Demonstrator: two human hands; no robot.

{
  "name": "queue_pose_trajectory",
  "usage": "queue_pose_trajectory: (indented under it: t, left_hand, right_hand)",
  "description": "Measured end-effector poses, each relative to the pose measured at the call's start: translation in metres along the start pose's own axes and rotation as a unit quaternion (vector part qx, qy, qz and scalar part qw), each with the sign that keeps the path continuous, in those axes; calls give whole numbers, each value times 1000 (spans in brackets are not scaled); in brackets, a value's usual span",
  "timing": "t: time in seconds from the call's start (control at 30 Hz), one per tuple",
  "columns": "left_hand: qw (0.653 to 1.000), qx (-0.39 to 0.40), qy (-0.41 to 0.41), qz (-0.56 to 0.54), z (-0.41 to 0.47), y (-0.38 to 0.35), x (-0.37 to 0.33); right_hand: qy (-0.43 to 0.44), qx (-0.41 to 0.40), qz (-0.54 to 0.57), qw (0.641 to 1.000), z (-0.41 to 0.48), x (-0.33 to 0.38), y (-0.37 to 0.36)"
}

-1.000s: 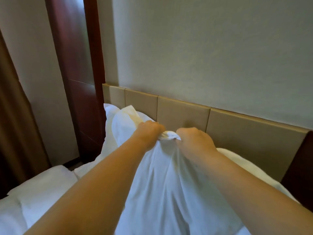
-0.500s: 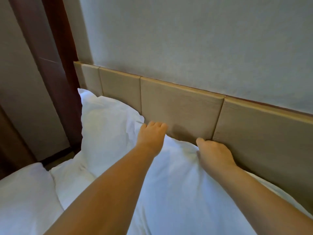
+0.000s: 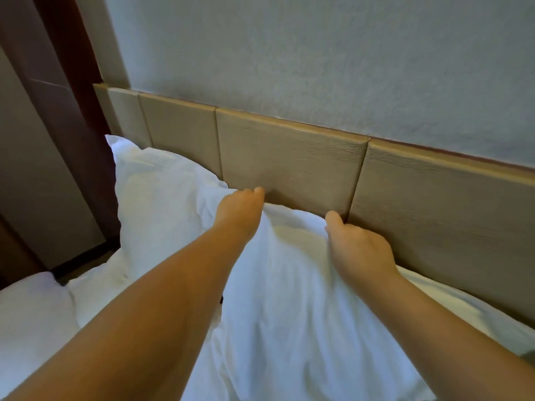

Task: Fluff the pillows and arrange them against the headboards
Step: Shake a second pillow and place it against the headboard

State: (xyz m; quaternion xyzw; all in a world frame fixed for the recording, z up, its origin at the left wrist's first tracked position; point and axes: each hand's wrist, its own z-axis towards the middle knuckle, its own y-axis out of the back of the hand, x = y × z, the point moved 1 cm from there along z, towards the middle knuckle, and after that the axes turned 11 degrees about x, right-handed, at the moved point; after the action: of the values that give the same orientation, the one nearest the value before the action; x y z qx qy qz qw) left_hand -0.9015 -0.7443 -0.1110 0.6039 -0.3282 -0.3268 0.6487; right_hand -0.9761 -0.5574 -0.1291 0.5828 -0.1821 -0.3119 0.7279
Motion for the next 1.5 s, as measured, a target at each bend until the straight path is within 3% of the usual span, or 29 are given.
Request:
queue_pose_trajectory:
  t: [0.07, 0.17, 0.33, 0.6, 0.73, 0.83, 1.0, 1.27, 1.5]
  left_hand:
    - [999, -14, 7, -34, 7, 8, -5]
    - [997, 5, 42, -71, 11, 16, -13]
    - [998, 55, 42, 9, -3, 27, -18]
    - [998, 16, 60, -19, -37, 24, -11]
    - [989, 81, 102, 68, -77, 5, 14]
    - [976, 148, 148, 63, -110, -13, 50]
    - [962, 184, 193, 66, -159, -60, 109]
    - [928, 264, 254, 67, -198, -159, 185]
    - [899, 331, 286, 11, -215, -309, 207]
  right_hand:
    - [-7, -38, 6, 999, 3, 0, 11]
    - [-21, 19, 1, 1000, 1, -8, 20]
    - [0, 65, -27, 998, -27, -28, 26]
    - [5, 21, 43, 999, -70, -40, 39]
    - [30, 34, 92, 995, -75, 6, 33]
    - [81, 67, 121, 987, -80, 51, 23]
    - [140, 148, 149, 968, -89, 125, -10]
    - [211, 255, 145, 932, -90, 215, -118]
    - [300, 345, 125, 881, -93, 295, -232]
